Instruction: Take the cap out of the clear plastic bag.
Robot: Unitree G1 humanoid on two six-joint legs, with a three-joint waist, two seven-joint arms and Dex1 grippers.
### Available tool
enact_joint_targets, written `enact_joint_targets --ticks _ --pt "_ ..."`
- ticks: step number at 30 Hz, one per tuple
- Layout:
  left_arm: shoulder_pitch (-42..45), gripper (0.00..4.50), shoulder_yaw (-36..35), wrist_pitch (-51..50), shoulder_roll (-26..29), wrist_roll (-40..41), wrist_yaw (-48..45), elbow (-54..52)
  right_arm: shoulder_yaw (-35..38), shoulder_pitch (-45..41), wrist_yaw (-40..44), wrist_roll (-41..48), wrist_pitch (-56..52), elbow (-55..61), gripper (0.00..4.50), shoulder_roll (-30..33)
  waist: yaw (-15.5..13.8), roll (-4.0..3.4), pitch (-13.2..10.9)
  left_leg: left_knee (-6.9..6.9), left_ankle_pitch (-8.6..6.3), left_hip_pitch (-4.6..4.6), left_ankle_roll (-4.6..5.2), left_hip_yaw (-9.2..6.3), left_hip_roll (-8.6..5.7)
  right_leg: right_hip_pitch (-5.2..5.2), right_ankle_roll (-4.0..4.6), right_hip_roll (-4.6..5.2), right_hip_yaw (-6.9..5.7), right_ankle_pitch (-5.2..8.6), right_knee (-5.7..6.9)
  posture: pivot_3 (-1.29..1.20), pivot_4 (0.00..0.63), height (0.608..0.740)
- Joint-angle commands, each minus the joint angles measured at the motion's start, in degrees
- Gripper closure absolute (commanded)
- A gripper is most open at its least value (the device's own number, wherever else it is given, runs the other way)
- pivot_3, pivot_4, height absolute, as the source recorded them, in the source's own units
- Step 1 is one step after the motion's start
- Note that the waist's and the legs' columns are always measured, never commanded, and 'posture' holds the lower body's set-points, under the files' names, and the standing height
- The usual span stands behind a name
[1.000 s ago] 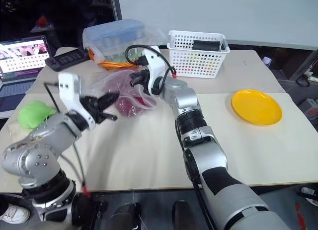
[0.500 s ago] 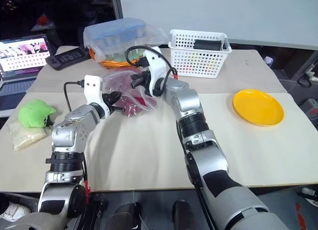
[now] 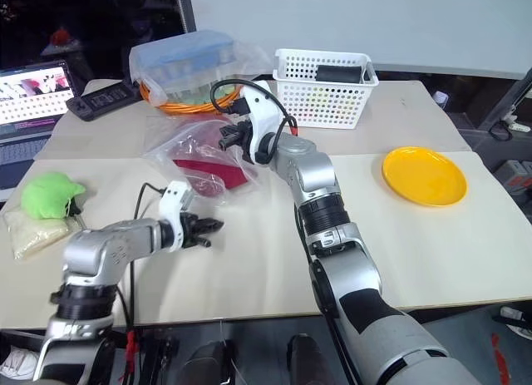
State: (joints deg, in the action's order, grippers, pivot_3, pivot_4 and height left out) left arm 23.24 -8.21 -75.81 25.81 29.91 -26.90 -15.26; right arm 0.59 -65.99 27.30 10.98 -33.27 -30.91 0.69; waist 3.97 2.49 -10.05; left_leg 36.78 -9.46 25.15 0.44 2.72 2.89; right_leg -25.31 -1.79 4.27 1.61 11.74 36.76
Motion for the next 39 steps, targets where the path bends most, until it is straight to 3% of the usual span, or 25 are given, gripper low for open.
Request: enact_joint_targets --ticks 1,4,8,10,12,19,25,32,39 --pt "-5.6 4.46 -6.7 -9.5 1.4 2.4 2.3 -9.5 0.3 -0.5 -0.2 1.2 0.1 2.4 4.50 -0.3 0.1 0.00 0.0 0.00 0.00 -0.03 0.00 -0.01 0.00 0.03 0.01 -0.01 -0.01 0.00 0.01 0.00 0.150 0.730" --pt "-9.0 4.46 -12.0 -14.1 -0.8 3.1 4.1 -16.6 0.0 -0.3 -0.1 1.4 -0.1 2.8 4.50 -0.5 0.1 0.00 0.0 0.00 0.00 -0.09 0.00 -0.05 0.03 0.05 0.08 -0.05 0.00 0.04 0.00 0.00 0.150 0.730" --pt "-2.8 4.46 -19.6 -12.5 -11.1 7.8 5.0 -24.2 -0.3 -0.1 0.1 1.7 -0.6 3.2 4.50 -0.7 -0.7 0.02 0.0 0.02 0.00 -0.04 -0.01 -0.09 0.00 0.09 0.10 -0.02 -0.08 0.05 -0.05 0.00 0.150 0.730" --pt "2.3 4.46 -19.8 -9.5 -14.5 7.5 7.2 -23.4 -0.5 -0.2 0.1 1.6 -0.6 2.9 4.50 -1.0 -1.3 0.04 0.0 0.08 0.01 0.01 -0.03 -0.13 -0.01 0.11 0.10 0.02 -0.19 0.05 -0.06 0.00 0.150 0.730" --pt "5.0 4.46 -15.9 -4.6 -14.0 4.8 8.8 -21.0 -0.8 -0.5 0.2 1.5 -0.4 2.5 4.50 -1.3 -1.5 0.04 0.0 0.10 0.02 0.00 -0.03 -0.17 -0.03 0.17 0.10 0.01 -0.22 0.04 -0.06 0.00 0.150 0.730" --pt "11.8 4.46 -0.8 17.8 -10.4 -10.2 13.3 2.2 -1.1 -1.3 0.0 1.9 -0.6 2.7 4.50 -2.0 -1.5 0.04 0.0 0.06 0.02 0.03 -0.03 -0.17 -0.03 0.09 0.10 -0.02 -0.20 0.04 -0.09 0.00 0.150 0.730" --pt "21.0 4.46 1.0 34.4 -11.2 -14.8 12.2 23.0 -1.5 0.0 -0.4 2.4 -2.4 5.7 4.50 -2.6 -1.6 0.04 0.0 0.07 0.02 0.08 -0.03 -0.17 -0.04 0.07 0.10 0.00 -0.23 0.04 -0.09 0.00 0.150 0.730" --pt "30.1 4.46 2.0 48.0 -12.2 -17.2 9.6 39.3 -2.5 2.1 -1.1 2.7 -5.3 9.5 4.50 -3.7 -1.6 0.04 0.0 0.06 0.02 0.33 -0.02 -0.17 -0.05 -0.08 0.07 0.03 -0.27 0.05 -0.13 0.00 0.150 0.730" --pt "32.5 4.46 5.7 51.3 -12.6 -22.6 11.1 49.6 -2.8 2.0 -1.4 2.7 -6.0 10.2 4.50 -3.8 -1.6 0.04 0.0 0.07 0.02 0.33 -0.02 -0.17 -0.05 -0.08 0.06 0.04 -0.29 0.05 -0.09 0.00 0.150 0.730"
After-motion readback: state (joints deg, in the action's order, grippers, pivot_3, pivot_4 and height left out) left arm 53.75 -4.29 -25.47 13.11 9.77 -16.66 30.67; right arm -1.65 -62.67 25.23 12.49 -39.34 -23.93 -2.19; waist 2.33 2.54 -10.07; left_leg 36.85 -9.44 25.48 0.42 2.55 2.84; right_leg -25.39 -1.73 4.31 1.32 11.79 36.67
